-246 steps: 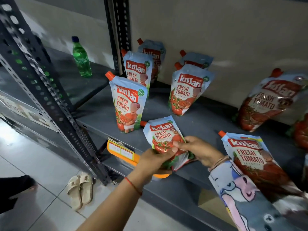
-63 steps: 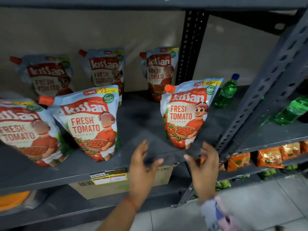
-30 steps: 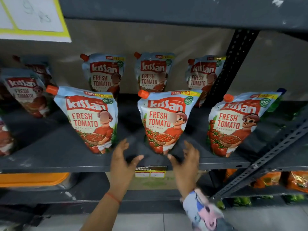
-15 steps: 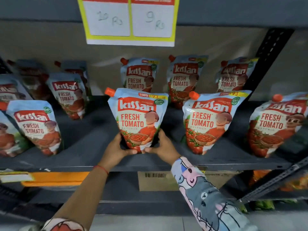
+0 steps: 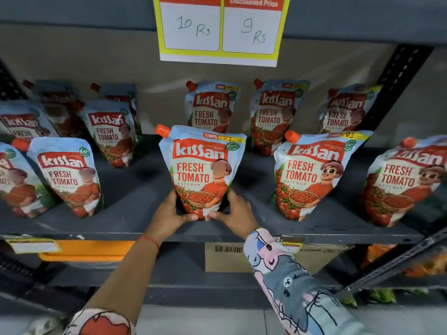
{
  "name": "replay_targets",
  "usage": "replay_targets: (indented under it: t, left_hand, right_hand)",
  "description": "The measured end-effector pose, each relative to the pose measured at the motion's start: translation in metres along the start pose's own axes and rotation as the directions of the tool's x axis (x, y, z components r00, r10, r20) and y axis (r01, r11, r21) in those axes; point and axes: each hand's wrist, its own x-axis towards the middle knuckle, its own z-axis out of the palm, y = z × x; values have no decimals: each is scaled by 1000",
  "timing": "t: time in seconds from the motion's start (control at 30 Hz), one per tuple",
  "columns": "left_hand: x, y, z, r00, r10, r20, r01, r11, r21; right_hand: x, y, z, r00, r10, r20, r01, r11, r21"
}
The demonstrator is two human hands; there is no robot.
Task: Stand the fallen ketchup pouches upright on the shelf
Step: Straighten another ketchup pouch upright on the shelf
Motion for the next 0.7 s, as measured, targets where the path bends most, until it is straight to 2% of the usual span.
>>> replay_targets:
  t: [0.1,0.17,0.2,0.27,0.37,0.43,0.47,0.53,0.57,0.63,0.7]
  left_hand:
    - [0,6,0,999,-20,27,20,999,32]
    - [-7,7,2,999,-33,24,31,998,55]
    - [-12,6,5,1000,-29,-10,30,998,63]
    - [-29,2,10,981,-28,-191,46,995,90]
    - [-59,-10,6,861,-47,-506,114,988,103]
    - [-72,-21,-13,758,-11,-652,93,991,92]
    - [-75,-26,-27,698,-7,-716,77,995,65]
    - [-76,-35,-56,607,-57,-792,64,998,-23]
    - [-74,-40,-72,595,-107,-796,64,994,-86]
    - [-69,-51,-102,635,-219,-741,67,971,-230]
    - [-61,-59,-127,711,-279,-646,86,946,-314]
  right_hand:
    - [-8,2,1,1000,-18,1,18,1000,-12]
    - [-21,6,1,998,-10,-63,14,997,70]
    - [-28,9,2,995,0,-103,10,996,92]
    - [-41,15,6,981,-16,-191,19,1000,11]
    - [-59,15,26,913,-71,-401,41,996,-83]
    - [-68,0,45,834,-118,-539,122,992,-27]
    - [-70,-10,56,818,-148,-556,181,983,5]
    - [-68,-32,76,845,-232,-481,305,949,77]
    - [-64,-45,87,873,-271,-406,347,930,123]
    - [-46,-73,107,924,-294,-246,351,906,238]
    - [-20,-101,124,968,-235,-92,252,894,369]
